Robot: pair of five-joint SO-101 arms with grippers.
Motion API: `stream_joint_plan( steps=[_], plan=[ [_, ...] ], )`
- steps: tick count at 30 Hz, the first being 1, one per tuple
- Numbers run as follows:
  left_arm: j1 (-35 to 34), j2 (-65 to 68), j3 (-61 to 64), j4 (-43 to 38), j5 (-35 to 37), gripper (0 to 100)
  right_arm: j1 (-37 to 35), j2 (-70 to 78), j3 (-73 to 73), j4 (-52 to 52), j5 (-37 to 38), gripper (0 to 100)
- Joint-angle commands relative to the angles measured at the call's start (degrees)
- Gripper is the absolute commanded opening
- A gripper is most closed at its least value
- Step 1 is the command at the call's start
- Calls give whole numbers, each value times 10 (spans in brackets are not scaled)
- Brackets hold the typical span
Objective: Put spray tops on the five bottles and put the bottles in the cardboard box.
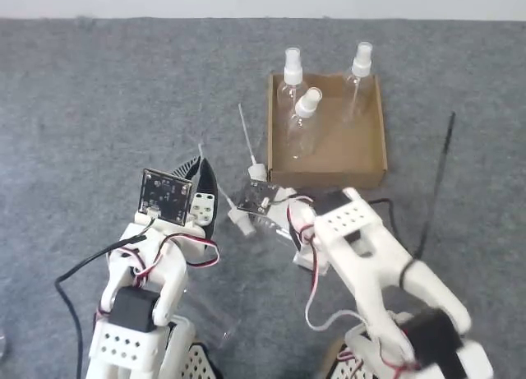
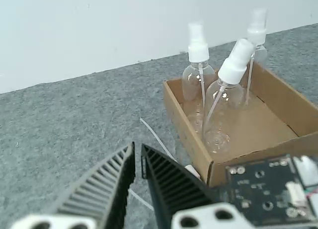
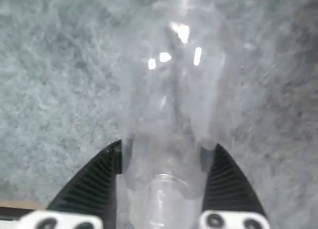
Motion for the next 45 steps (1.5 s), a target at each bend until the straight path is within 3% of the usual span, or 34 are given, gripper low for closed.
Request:
stream_joint_plan(
  steps=[1,5,8,15,19,22,27,33,45],
  plan=[
    [-4,-5,-9,-17,2,11,9,-113,1,53,-33,28],
    [-4,-5,-10,-17,2,11,21,-194,0,141,-35,6],
    [-9,-2,-20,-13,2,11,76,-264,0,191,-32,6],
    [-41,207,-148,-1,1,11,361,-382,-40,261,66,6],
    [-40,388,-260,-2,-3,11,544,-366,-40,190,129,6],
    [-40,533,-356,3,-24,12,615,-317,-23,126,153,6],
    [-39,753,-524,38,-24,36,660,-204,-16,58,171,6],
    [-39,954,-675,51,-23,195,666,-109,-16,3,172,6],
    [-15,1152,-813,50,-22,213,665,-88,-16,-8,172,6]
  ],
)
